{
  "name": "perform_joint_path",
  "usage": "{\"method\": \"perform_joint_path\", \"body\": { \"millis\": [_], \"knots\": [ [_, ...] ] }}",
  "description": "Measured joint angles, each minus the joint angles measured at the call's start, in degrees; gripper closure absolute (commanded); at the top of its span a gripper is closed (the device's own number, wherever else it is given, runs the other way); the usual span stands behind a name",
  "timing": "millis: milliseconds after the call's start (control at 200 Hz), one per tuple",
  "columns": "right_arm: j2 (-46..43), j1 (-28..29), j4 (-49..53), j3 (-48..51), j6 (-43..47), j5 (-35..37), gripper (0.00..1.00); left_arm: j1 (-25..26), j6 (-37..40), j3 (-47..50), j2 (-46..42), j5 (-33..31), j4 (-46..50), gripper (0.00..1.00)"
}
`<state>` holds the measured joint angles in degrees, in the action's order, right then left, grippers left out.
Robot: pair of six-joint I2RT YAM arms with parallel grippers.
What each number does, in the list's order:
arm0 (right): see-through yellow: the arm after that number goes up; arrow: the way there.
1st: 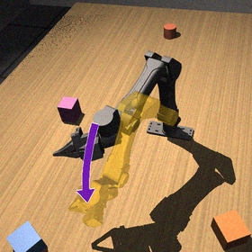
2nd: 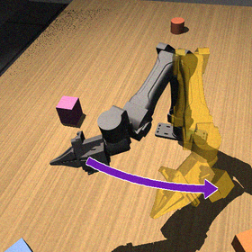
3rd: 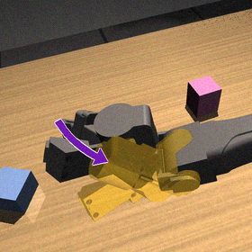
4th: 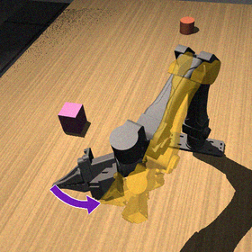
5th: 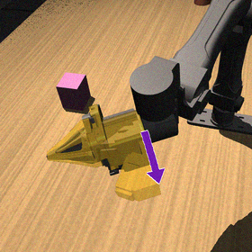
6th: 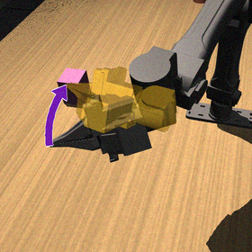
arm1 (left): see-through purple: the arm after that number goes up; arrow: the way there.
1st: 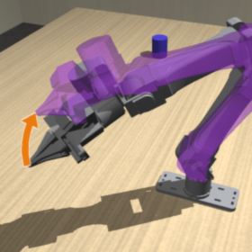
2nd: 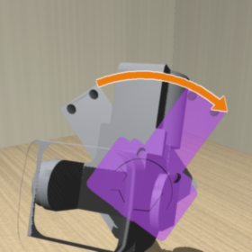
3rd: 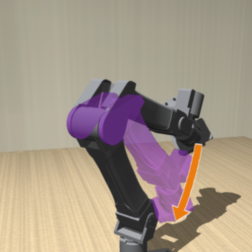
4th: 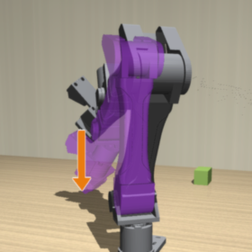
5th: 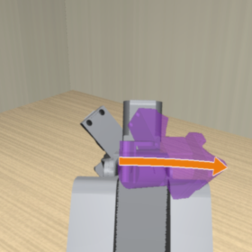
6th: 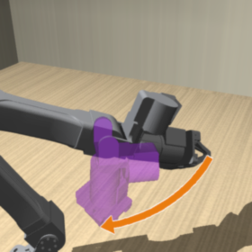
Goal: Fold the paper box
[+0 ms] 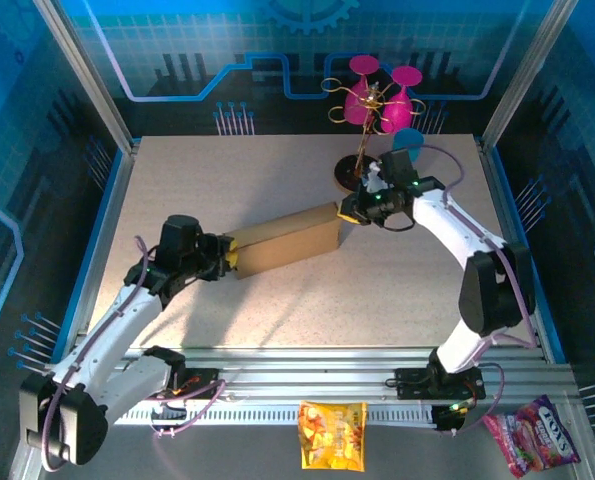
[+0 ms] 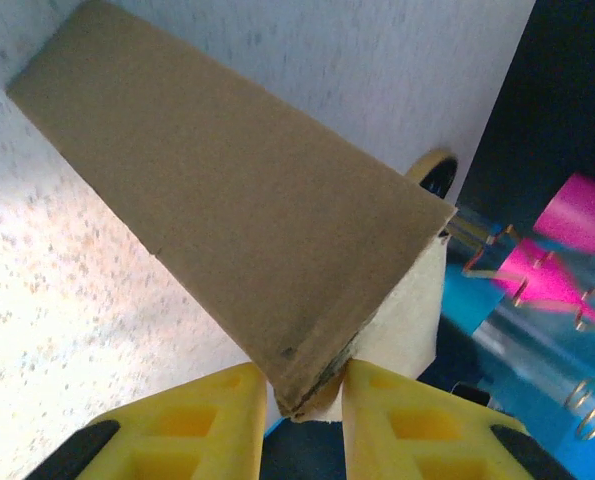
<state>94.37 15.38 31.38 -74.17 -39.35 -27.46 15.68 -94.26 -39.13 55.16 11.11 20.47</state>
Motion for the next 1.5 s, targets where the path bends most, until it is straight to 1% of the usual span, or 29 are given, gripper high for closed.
{"method": "perform_joint_path", "body": {
  "millis": [150,255,355,440,520,550,580,585,590,595,605,610,625,710,765,881,941,991,1086,1136,1221,1291,1366,1426,1496],
  "knots": [
    [-9.5,-2.8,-0.9,10.2,3.5,1.5,0.83,5.7,3.3,3.2,-1.9,2.2,-1.8,0.70],
    [-14.4,-3.1,0.1,17.9,4.0,4.4,0.83,9.6,3.4,9.0,-3.1,2.5,-0.9,0.66],
    [-18.3,-3.1,2.7,24.8,2.9,9.4,0.73,11.4,4.4,13.4,-2.6,2.5,2.4,0.58],
    [-23.0,-3.0,5.8,27.1,1.8,14.7,0.60,11.7,7.1,12.4,-2.7,1.9,5.2,0.47],
    [-27.9,-3.0,7.2,26.7,0.5,20.0,0.50,11.8,11.0,7.6,-2.7,0.4,9.3,0.37],
    [-29.6,-3.0,7.6,26.3,0.2,22.0,0.45,11.8,12.2,5.3,-2.7,-0.5,10.8,0.24],
    [-30.9,-2.9,8.4,25.5,0.1,24.0,0.40,11.8,13.6,2.6,-2.7,-1.7,12.2,0.03],
    [-31.0,-2.9,8.5,25.4,0.0,24.2,0.38,11.8,13.8,2.3,-2.7,-1.7,12.3,0.02],
    [-31.3,-2.9,8.5,25.1,-0.4,24.6,0.34,11.8,14.7,1.6,-2.7,-1.8,12.6,0.01],
    [-31.5,-2.9,8.7,25.0,-0.5,24.9,0.27,11.7,15.2,1.3,-2.7,-2.0,12.8,0.01],
    [-31.8,-2.9,8.7,24.7,-0.1,25.5,0.09,11.7,15.3,0.3,-2.7,-2.4,13.2,0.01],
    [-31.9,-2.9,8.8,24.6,0.0,25.7,0.04,11.7,15.5,-0.4,-2.7,-2.8,13.5,0.01],
    [-32.4,-2.8,8.8,24.1,-0.6,26.5,0.00,11.5,16.7,-1.8,-2.7,-3.2,14.1,0.01],
    [-34.4,-2.7,8.4,21.9,-0.1,30.2,0.00,9.6,20.5,-8.0,-2.9,-5.4,15.7,0.01],
    [-35.3,-2.7,7.9,21.0,0.7,31.8,0.00,6.8,23.2,-10.4,-3.4,-6.7,15.9,0.01],
    [-35.6,-2.7,7.3,19.1,2.7,33.8,0.00,0.6,27.6,-11.0,-4.0,-7.8,15.7,0.01],
    [-35.6,-2.7,7.1,18.1,4.0,35.3,0.00,-1.6,30.0,-11.0,-3.7,-9.1,15.8,0.01],
    [-35.7,-2.7,6.8,17.5,5.3,37.0,0.00,-2.4,31.6,-11.1,-3.4,-11.0,16.0,0.01],
    [-36.7,-2.8,5.6,17.6,7.4,42.1,0.00,-2.7,34.4,-12.3,-2.4,-17.6,18.5,0.01],
    [-37.9,-3.2,3.8,18.6,9.0,44.6,0.00,-2.8,35.1,-13.0,-2.1,-23.0,20.0,0.01],
    [-42.1,-3.8,-5.0,25.6,13.8,47.5,0.00,-2.8,37.7,-13.1,-2.1,-32.4,21.2,0.01],
    [-44.7,-3.8,-12.7,33.4,17.9,49.5,0.00,-2.8,44.3,-11.0,-2.7,-38.5,17.6,0.01],
    [-44.4,-4.0,-20.0,40.3,22.4,51.0,0.00,-3.0,53.2,-6.3,-3.3,-43.7,12.3,0.01],
    [-40.9,-4.8,-24.9,43.7,25.8,51.0,0.00,-3.8,60.6,-2.5,-2.7,-45.7,8.2,0.01],
    [-34.9,-6.6,-30.5,45.5,29.0,50.4,0.00,-5.6,68.7,1.3,-0.2,-45.8,3.1,0.01]
  ]
}}
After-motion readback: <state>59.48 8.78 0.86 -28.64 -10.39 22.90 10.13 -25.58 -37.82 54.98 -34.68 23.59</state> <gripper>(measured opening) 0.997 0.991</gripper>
